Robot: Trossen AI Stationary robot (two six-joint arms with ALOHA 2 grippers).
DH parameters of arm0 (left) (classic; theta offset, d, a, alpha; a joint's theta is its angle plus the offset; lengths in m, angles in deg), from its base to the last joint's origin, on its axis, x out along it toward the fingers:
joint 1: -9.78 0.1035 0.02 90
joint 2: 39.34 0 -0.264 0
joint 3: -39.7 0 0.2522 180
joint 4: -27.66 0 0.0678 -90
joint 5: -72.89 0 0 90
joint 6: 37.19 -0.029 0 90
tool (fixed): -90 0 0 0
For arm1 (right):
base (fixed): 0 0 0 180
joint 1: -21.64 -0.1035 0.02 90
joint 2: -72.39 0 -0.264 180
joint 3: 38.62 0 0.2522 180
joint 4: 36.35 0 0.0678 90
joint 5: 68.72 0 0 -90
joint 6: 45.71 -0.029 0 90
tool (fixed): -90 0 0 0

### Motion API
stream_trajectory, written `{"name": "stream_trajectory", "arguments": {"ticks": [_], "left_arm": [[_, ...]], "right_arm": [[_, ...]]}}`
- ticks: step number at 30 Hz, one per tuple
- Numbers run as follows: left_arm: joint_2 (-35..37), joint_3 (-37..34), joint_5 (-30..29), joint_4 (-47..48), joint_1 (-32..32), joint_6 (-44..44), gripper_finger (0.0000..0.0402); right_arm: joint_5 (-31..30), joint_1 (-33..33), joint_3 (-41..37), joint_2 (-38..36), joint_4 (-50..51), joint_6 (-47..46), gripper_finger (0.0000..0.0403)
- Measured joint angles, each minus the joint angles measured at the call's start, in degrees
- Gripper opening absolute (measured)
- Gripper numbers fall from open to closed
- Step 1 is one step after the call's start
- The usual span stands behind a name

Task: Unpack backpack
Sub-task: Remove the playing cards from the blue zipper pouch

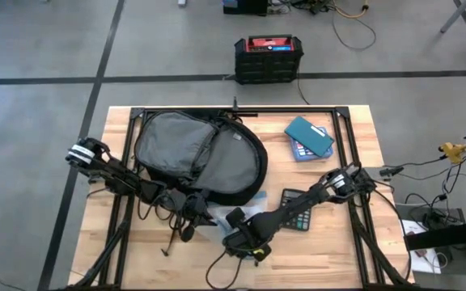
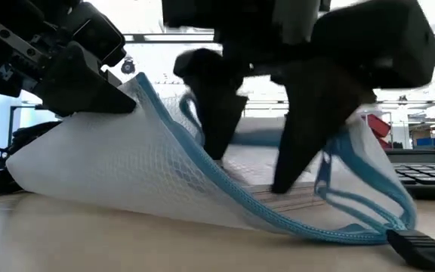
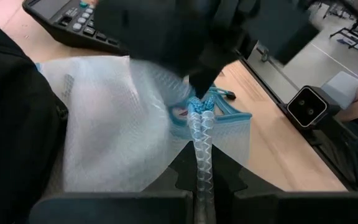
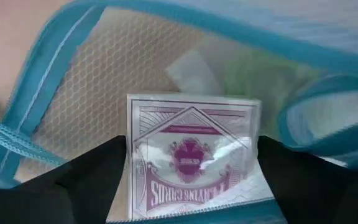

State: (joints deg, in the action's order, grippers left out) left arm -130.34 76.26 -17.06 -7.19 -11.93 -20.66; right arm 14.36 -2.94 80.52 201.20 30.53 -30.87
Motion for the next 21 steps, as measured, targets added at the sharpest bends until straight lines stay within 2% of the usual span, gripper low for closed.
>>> {"name": "stream_trajectory", "arguments": {"ticks": [6,12,21], "left_arm": [[0.0,0.0,-0.2,0.3,0.0,0.0,0.0],[0.0,0.0,-2.2,3.7,0.0,0.7,0.0],[0.0,0.0,-4.2,6.2,0.0,1.9,0.0]], "right_arm": [[2.1,1.3,-0.8,0.5,-0.6,-1.8,0.0332],[4.9,1.7,-0.7,0.4,-0.6,-4.0,0.028],[5.4,0.3,-0.9,-1.5,-1.1,-7.9,0.0279]]}}
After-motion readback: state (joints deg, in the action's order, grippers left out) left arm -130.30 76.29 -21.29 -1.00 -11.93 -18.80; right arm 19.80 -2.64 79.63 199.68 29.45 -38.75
